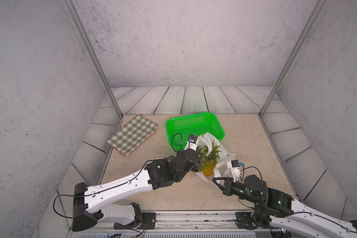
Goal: Place the pineapple into a plastic bag & tie a knot
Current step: Place the pineapple in the plastic bag.
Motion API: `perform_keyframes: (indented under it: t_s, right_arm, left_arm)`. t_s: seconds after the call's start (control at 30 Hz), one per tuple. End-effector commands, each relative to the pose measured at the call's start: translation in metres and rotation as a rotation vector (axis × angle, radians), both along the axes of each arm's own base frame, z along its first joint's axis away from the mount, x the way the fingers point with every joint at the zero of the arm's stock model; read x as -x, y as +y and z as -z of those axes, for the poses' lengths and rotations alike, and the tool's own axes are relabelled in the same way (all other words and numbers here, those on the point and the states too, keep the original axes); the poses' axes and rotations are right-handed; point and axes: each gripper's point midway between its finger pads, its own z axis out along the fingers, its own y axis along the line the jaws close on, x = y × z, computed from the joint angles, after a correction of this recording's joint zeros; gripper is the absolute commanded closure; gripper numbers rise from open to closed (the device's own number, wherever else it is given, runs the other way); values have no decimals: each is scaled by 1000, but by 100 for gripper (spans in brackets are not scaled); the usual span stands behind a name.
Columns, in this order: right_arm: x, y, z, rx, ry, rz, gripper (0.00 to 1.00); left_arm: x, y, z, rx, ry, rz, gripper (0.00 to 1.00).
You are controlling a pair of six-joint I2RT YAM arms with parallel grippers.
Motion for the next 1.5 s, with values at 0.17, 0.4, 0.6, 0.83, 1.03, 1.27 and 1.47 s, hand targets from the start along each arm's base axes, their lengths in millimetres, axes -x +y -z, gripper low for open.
perform_keyframes:
  t_s: [0.17,0.4,0.6,0.83,1.03,1.27,1.47]
  right_arm:
    - [-11,-2,-53,-55,-132,36,100]
    - [-21,-9,-54,30,-147,91,100]
    - [-21,-18,-33,38,-112,122,100]
    - [-22,-12,-43,19,-140,106,100]
    - [-23,54,-81,19,-165,-94,100]
    - [-22,103,-170,-37,-306,-270,100]
    - [-33,118,-224,-19,-412,-349,100]
  left_arm:
    - [3,-39,-10,82,31,79,100]
    - [-2,-67,-7,108,58,101,100]
    - [-4,-47,-40,227,44,90,100]
    - [-10,-8,-60,293,23,38,100]
    - [-8,-8,-63,330,56,89,100]
    - [-16,13,-48,342,92,30,100]
    - [-20,60,-63,366,48,-41,100]
